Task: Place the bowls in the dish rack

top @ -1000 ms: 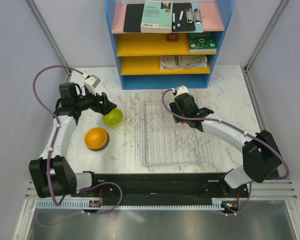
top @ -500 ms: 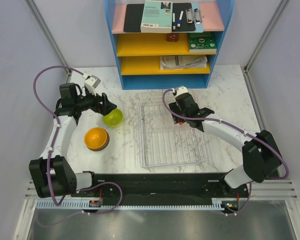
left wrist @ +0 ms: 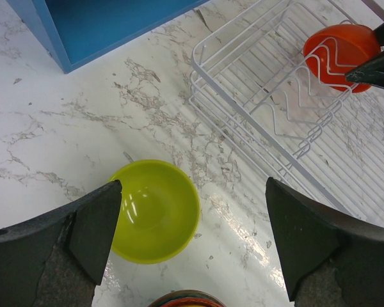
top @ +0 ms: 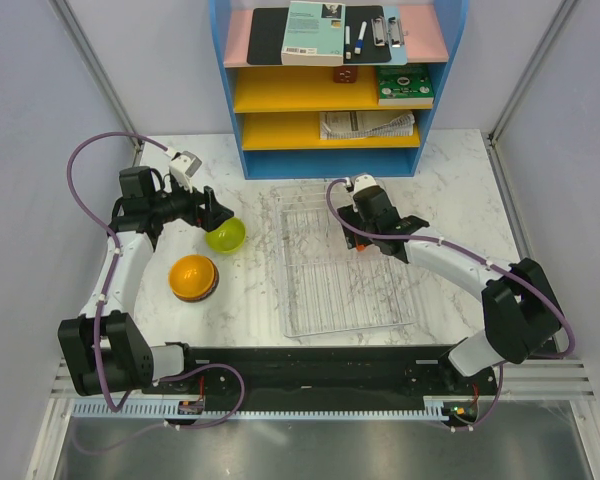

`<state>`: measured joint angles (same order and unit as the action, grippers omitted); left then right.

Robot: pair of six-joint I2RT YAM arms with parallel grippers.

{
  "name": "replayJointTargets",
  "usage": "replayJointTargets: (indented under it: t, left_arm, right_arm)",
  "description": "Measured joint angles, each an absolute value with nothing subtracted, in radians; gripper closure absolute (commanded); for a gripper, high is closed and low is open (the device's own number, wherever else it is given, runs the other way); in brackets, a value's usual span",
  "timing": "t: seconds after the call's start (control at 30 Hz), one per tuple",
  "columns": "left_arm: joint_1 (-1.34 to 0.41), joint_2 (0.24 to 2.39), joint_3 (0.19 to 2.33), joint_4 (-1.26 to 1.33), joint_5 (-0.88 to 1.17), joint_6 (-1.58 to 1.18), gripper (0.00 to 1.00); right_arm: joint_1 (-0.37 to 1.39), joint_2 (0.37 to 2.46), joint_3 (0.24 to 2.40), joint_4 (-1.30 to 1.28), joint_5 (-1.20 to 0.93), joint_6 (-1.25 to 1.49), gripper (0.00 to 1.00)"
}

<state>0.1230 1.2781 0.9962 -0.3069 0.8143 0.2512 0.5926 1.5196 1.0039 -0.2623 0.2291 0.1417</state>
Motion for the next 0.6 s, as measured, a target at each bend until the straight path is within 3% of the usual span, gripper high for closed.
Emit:
replayJointTargets:
  t: [0.1, 0.3, 0.4, 0.6]
  left_arm:
    - [0.123, 1.278, 0.995, -0.307, 0.814, 0.252, 0.00]
    - [0.123, 1.278, 0.995, -0.307, 0.814, 0.252, 0.00]
    - [0.123, 1.278, 0.995, -0.307, 0.814, 0.252, 0.00]
    - [0.123, 1.278, 0.995, -0.307, 0.814, 0.252, 0.00]
  right_arm:
    - [0.593, 1.519, 1.004, -0.262, 0.228, 0.138, 0.38]
    - [0.591, 1.516, 1.004, -0.264, 0.199, 0.137, 0.08]
    - [0.591, 1.516, 1.004, -0.285, 0.159, 0.145, 0.03]
    - [0.594, 1.515, 1.005, -0.293, 0.133, 0.146, 0.02]
